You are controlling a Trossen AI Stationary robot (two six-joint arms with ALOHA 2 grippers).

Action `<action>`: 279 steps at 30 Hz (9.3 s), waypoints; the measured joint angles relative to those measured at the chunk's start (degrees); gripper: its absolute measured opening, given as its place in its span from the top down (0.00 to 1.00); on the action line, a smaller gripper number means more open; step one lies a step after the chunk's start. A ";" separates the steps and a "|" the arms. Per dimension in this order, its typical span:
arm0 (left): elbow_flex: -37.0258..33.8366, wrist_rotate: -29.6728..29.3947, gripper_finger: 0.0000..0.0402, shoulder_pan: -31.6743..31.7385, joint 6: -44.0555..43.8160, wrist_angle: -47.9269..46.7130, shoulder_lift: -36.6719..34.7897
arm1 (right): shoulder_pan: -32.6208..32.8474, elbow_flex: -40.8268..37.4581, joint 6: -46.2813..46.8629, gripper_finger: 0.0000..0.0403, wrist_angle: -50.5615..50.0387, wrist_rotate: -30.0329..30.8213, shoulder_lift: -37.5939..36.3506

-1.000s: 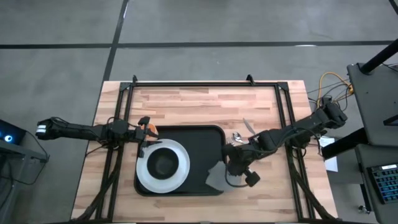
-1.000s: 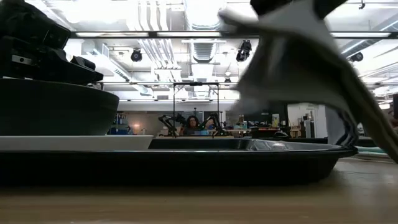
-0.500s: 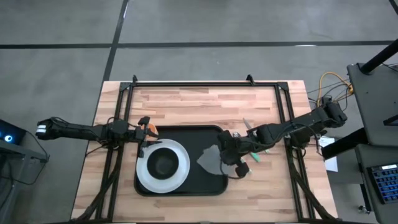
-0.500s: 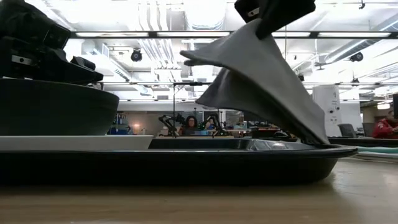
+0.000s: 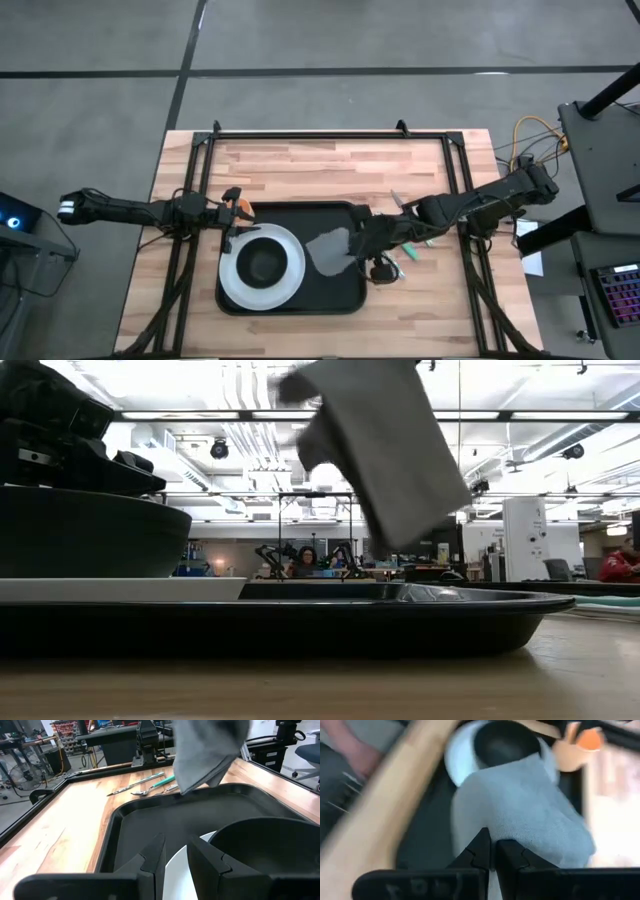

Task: Set up tray
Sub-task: Put the gray napkin on the black tray to the right side of the white plate

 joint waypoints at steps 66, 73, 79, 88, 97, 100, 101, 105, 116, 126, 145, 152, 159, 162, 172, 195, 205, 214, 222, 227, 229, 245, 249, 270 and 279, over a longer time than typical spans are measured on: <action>-0.02 0.02 0.85 0.00 0.00 -1.46 0.00 | -6.01 1.35 -6.37 0.45 -10.94 3.28 16.93; -0.02 0.00 0.85 -0.02 0.00 -1.45 0.04 | -6.19 1.37 -11.06 0.45 -5.42 3.23 23.61; 0.02 0.01 0.85 -0.01 0.00 -1.46 0.09 | -6.44 1.91 -11.22 0.46 -4.74 0.01 28.78; -0.02 0.01 0.85 0.00 0.00 -1.46 0.02 | -6.59 2.24 5.04 0.46 -6.70 -4.15 30.96; 0.00 0.00 0.85 -0.01 0.00 -1.45 0.02 | -7.18 1.82 21.11 0.46 -7.80 0.57 29.03; 0.00 0.00 0.85 0.00 0.00 -1.44 0.02 | -7.05 1.82 20.75 0.46 -7.65 0.52 28.19; 0.00 0.02 0.85 -0.02 0.00 -1.46 0.02 | -7.05 1.82 20.26 0.46 -7.55 0.51 27.69; 0.02 0.00 0.85 -0.02 0.00 -1.46 0.02 | -6.46 1.82 18.48 0.46 -6.57 3.44 24.37; 0.00 0.00 0.85 0.00 0.00 -1.46 0.06 | 3.57 1.91 5.62 0.46 2.19 16.42 22.14; -0.02 0.01 0.85 0.00 0.00 -1.46 0.07 | 6.52 1.91 5.60 0.46 4.87 20.10 26.47; 0.00 0.01 0.85 -0.01 0.00 -1.46 0.11 | 10.30 1.48 4.42 0.49 5.46 23.33 28.35; 0.02 0.02 0.85 0.00 0.00 -1.46 0.11 | 10.35 0.49 5.12 0.58 4.77 20.88 28.35; -0.02 0.01 0.85 0.00 0.00 -1.46 0.11 | 10.35 -1.52 7.32 0.60 4.38 19.99 28.48; -0.02 0.00 0.85 -0.02 0.00 -1.46 0.11 | 10.33 -2.41 7.58 0.60 4.32 19.98 28.50; -0.04 0.02 0.85 -0.02 0.00 -1.46 0.11 | 10.33 -2.88 7.18 0.71 4.43 22.63 28.50; -0.02 0.01 0.85 -0.02 0.00 -1.46 0.11 | 12.74 -2.83 6.00 0.98 6.23 28.41 27.87; 0.00 0.00 0.85 0.00 0.00 -1.46 0.11 | 15.88 -2.86 -1.25 0.98 6.21 25.86 26.58; 0.00 0.02 0.85 -0.02 0.00 -1.46 0.07 | 16.04 -4.49 -4.23 0.98 6.62 18.36 26.56; 0.00 0.00 0.85 -0.02 0.00 -1.46 0.11 | 16.55 -6.25 -5.10 0.98 7.39 18.26 24.66; 0.00 0.01 0.85 -0.01 0.00 -1.46 0.00 | 17.09 -7.87 -5.85 0.98 8.19 18.22 22.45; 0.00 0.02 0.85 -0.02 0.00 -1.46 0.04 | 17.14 -8.71 -6.45 0.98 8.39 18.00 21.46; 0.00 0.00 0.85 0.00 0.00 -1.46 0.04 | 17.45 -21.51 -12.98 0.98 23.99 11.66 15.44; 0.00 0.00 0.85 -0.02 0.00 -1.48 0.04 | 17.43 -21.61 -11.98 0.98 24.01 10.89 15.38; 0.00 0.01 0.85 -0.02 0.00 -1.49 0.07 | 16.26 -12.92 -5.23 0.63 15.99 14.23 15.38; 0.00 0.02 0.85 -0.01 0.00 -1.47 0.07 | 4.92 -14.17 1.74 0.54 17.88 0.30 15.38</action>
